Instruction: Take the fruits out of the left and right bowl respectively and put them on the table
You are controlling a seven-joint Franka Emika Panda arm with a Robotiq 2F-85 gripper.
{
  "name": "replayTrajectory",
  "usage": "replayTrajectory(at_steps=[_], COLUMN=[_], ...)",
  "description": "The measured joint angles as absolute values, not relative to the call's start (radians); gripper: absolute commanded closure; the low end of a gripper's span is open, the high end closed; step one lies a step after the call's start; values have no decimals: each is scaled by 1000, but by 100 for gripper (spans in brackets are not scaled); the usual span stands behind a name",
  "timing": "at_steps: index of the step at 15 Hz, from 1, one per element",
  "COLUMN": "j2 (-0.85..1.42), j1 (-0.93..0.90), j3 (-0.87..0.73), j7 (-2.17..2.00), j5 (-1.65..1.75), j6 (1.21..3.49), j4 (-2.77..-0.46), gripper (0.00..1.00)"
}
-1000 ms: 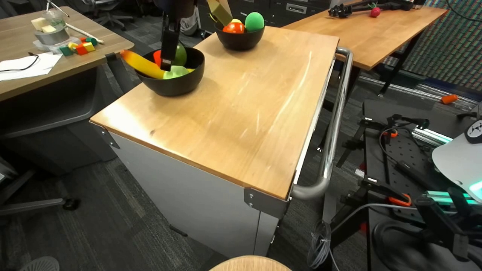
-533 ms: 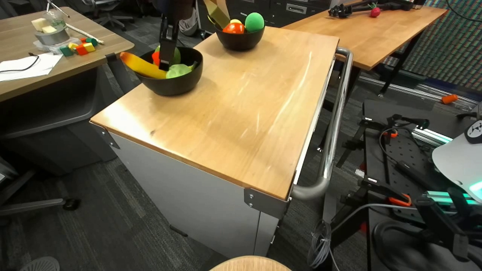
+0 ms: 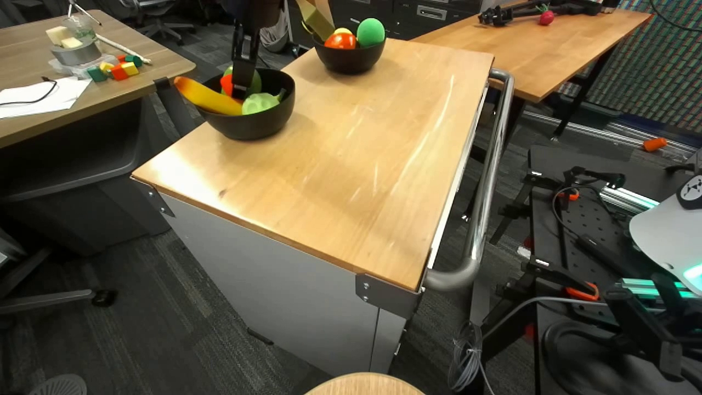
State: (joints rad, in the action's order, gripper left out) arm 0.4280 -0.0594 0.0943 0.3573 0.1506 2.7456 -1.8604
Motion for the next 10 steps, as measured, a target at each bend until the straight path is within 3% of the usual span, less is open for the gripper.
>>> replayTrajectory(at_steps=[4, 10], j2=[330, 3], j1=[-58, -56], j3=[92, 76], j7=[345, 231], j5=[161, 150], j6=[2616, 2319], j4=[-1902, -2118], gripper=[76, 77])
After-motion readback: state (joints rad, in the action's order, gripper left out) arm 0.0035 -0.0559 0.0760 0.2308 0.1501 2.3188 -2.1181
